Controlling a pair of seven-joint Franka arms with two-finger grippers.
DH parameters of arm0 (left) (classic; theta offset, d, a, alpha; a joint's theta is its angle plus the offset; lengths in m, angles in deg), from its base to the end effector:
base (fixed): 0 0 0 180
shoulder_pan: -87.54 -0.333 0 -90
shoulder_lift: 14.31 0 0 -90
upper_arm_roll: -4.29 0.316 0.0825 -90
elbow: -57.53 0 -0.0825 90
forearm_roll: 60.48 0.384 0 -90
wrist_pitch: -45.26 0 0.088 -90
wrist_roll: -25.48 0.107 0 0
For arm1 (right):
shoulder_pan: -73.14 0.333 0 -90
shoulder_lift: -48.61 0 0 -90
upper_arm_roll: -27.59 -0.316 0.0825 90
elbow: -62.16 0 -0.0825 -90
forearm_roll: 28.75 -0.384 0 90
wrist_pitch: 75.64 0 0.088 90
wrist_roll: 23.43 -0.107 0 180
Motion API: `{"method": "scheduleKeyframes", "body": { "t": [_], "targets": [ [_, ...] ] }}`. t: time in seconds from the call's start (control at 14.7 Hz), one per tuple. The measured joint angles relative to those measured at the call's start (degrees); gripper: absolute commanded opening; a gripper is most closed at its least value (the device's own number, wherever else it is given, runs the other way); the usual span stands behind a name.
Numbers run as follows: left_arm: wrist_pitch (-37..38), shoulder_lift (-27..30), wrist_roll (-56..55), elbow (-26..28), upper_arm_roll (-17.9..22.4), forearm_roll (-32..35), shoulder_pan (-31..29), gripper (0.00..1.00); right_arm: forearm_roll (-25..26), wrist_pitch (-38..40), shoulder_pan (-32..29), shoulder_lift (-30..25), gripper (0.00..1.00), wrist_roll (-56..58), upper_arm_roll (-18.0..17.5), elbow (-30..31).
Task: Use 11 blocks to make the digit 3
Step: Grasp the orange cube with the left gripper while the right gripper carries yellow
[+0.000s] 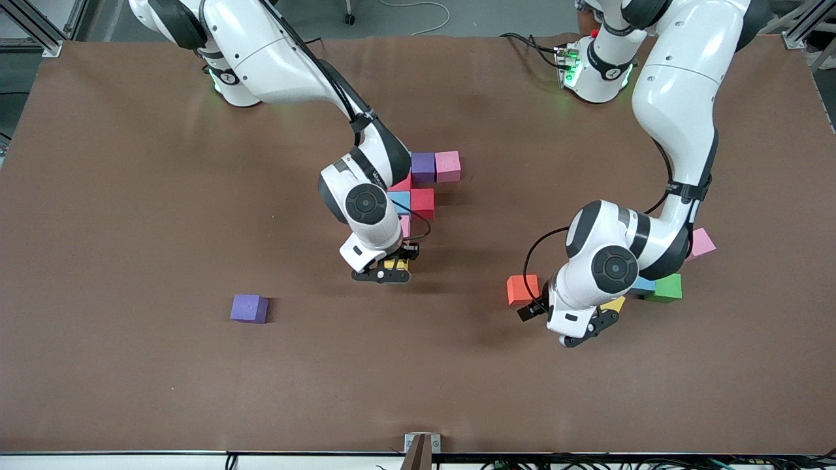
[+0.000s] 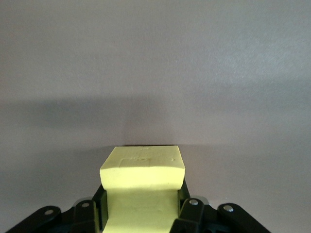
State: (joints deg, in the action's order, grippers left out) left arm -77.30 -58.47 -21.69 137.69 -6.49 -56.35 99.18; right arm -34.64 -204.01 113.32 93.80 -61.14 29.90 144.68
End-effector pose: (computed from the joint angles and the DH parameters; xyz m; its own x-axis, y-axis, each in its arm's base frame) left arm 0.6845 -0.2494 0.2511 0.9019 0.4273 -0.0639 0.4299 -0.9022 0.0350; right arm 0.5678 0.4523 0.2220 0.9986 -0.0479 -0.0234 -0.0490 -0.9976 -0.0485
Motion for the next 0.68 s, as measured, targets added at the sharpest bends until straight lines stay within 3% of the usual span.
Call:
{"method": "scheduleKeyframes", "body": {
  "t": [0.68],
  "targets": [
    [0.25,-1.81,9.58,-0.11,-1.05,-2.32,0.54,0.99,0.08,-0.32,0.40,-0.01,0.01,-0.12,0.03,0.78]
  ]
}}
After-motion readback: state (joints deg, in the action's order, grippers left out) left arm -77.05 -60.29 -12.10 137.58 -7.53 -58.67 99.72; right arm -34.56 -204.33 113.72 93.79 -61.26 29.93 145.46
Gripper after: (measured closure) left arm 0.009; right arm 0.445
